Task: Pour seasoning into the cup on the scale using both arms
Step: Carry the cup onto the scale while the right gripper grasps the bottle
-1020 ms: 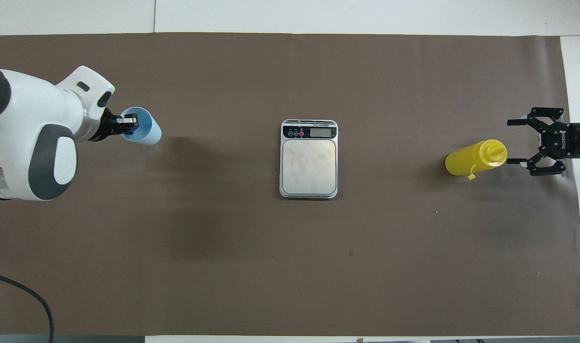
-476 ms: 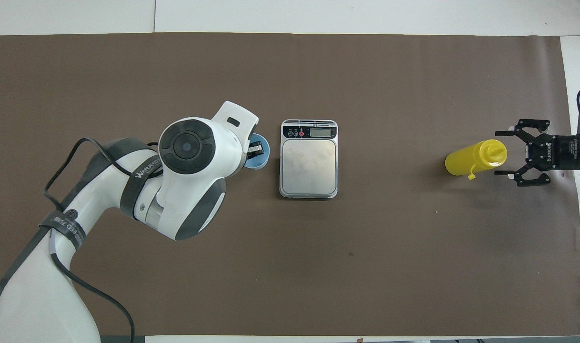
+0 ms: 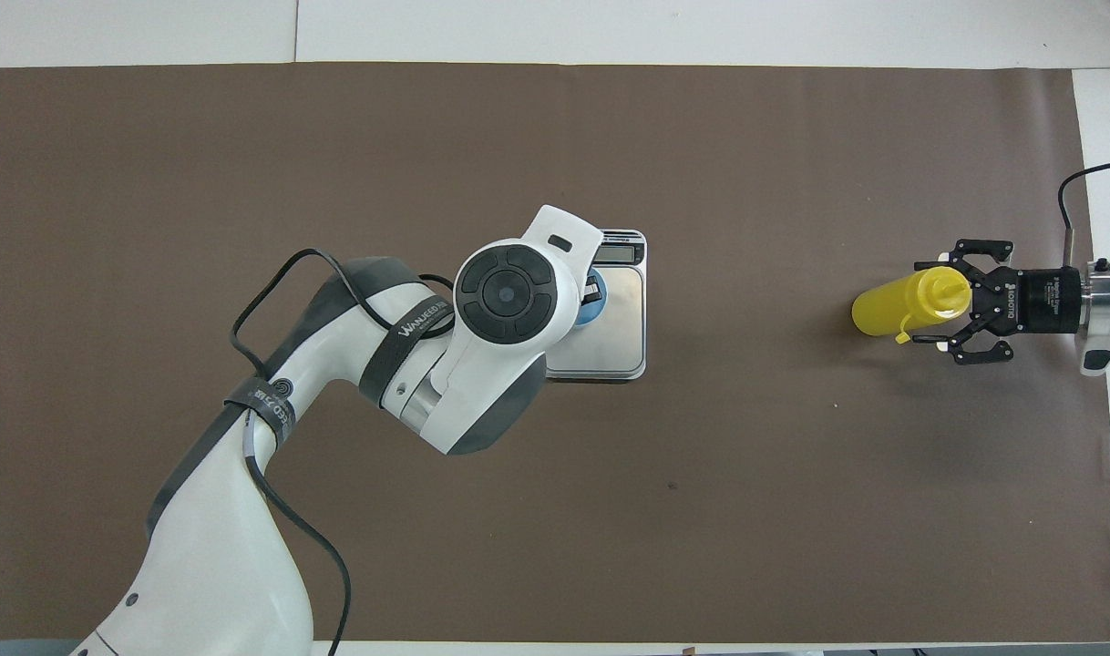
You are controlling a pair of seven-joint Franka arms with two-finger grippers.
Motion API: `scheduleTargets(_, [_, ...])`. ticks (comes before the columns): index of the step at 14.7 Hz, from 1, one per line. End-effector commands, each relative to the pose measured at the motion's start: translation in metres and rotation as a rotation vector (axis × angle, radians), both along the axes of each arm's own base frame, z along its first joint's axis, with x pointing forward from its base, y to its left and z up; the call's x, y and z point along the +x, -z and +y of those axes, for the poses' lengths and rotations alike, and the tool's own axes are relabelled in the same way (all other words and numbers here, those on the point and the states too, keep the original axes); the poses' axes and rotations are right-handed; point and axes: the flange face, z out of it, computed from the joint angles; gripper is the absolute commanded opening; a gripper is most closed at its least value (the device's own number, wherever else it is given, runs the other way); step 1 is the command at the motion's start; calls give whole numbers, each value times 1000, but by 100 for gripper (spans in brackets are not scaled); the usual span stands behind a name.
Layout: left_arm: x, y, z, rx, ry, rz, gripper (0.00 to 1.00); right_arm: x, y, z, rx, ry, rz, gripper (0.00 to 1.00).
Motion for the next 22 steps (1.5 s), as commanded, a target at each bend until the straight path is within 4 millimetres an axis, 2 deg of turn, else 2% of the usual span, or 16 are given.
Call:
scheduleTargets(1, [3, -1, -3, 9, -3, -26, 0, -7, -2, 6, -13, 14, -36, 100])
scheduleTargets(4, [-1, 5, -8, -26, 10, -60, 0, -4, 2, 16, -33, 14, -39, 100])
scheduleTargets(7, [-6, 17, -10, -19, 19, -51, 0, -8, 10, 17, -46, 19, -41, 100])
scheduleTargets(10, [-8, 19, -9, -13, 17, -44, 0, -8, 7, 16, -47, 19, -45, 100])
scheduleTargets(11, [-8, 19, -8, -12, 14, -43, 36, -8, 7, 16, -49, 19, -46, 100])
scheduleTargets(12, [-8, 17, -8, -12, 14, -43, 86, -8, 7, 16, -51, 20, -49, 100])
scheduleTargets(13, [-9, 12, -7, -12, 15, -45, 100, -8, 8, 16, -52, 20, -49, 94])
scheduleTargets(15, [-9, -11, -3, -23, 14, -65, 100, -10, 10, 17, -51, 20, -45, 59])
scheduleTargets(17, [-13, -36, 4, -17, 8, -65, 100, -11, 10, 18, -51, 15, -50, 35])
scheduleTargets(18, [-16, -50, 10, -4, 8, -58, 100, -10, 10, 18, -50, 13, -52, 14])
scheduleTargets(19, [-19, -59, 17, 15, 6, -43, 100, -10, 10, 19, -47, 10, -50, 0])
scheduleTargets(21, [-15, -74, 48, 51, 2, -22, 100, -4, 0, 20, -23, 9, -46, 0])
scheduleTargets(22, [-12, -73, 64, 68, 26, -15, 100, 0, -6, 20, -15, 11, -40, 0])
